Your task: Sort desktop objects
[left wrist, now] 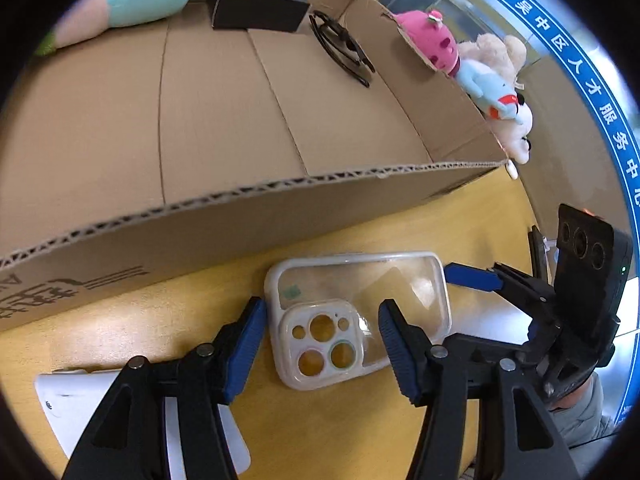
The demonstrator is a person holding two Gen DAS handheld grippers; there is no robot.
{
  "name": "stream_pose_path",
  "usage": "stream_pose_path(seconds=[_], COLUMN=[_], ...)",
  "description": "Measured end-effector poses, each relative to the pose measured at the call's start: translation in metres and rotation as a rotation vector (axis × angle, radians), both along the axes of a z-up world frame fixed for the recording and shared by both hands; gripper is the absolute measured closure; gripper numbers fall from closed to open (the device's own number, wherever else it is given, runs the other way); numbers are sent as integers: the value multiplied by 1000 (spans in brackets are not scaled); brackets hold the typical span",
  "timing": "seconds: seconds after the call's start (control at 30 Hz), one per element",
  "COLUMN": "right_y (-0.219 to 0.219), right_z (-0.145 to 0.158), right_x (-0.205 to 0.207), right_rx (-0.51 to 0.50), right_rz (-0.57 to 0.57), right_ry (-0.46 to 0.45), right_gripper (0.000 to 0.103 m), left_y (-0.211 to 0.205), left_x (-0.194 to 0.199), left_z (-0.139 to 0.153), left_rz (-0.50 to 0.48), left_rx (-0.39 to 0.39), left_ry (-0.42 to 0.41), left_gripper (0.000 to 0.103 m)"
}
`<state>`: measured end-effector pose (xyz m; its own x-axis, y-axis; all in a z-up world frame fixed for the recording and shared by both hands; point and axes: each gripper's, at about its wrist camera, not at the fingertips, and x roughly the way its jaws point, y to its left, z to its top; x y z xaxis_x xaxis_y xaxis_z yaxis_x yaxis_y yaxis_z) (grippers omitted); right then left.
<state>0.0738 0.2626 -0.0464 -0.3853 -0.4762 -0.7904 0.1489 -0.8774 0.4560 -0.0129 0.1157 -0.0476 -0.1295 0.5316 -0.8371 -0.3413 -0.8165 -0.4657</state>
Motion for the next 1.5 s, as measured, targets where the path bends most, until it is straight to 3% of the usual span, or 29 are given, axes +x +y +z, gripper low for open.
stream_pose_path(seconds=[0.07,0.2,0.47,0.63,0.77,0.83,0.9,0.97,1.03,1.1,1.23,1.27,1.5], right_y=[-7,-17,0,7,13,14,16,16,15,10,5,7,22], right_z=[0,4,44,46,35,27,19,10,8,5,3,2,11], right_x=[-2,-5,21,38,39,32,24,17,17,15,18,18,30], right_rx=[1,15,-63,-92,-40,-1,39,91,143,188,313,323,340], right_rz=[8,23,24,60,24,-14,-38,-53,-54,-35,-24,-33,-109], right_ry=[6,22,197,203,162,134,104,69,73,75,106,106,130], right_gripper=[1,0,0,1,2,9,24,36,46,67,89,93,96], left_y=[-1,-8,-23,-25,-19,-15,-11,-7,-4,-3,-3,-5,8], left_x=[3,9,42,54,51,47,43,41,43,44,45,45,51], left_z=[2,12,51,44,30,22,13,4,4,3,5,5,20], left_rz=[5,16,-37,-56,-37,-19,-9,-3,-10,-16,-5,3,-28], left_rx=[-1,-3,145,146,94,46,8,-28,-42,-55,-106,-97,-77], left_ry=[16,83,216,186,127,98,63,28,48,55,81,78,146], left_gripper=[45,45,44,44,44,44,45,57,60,73,90,90,93])
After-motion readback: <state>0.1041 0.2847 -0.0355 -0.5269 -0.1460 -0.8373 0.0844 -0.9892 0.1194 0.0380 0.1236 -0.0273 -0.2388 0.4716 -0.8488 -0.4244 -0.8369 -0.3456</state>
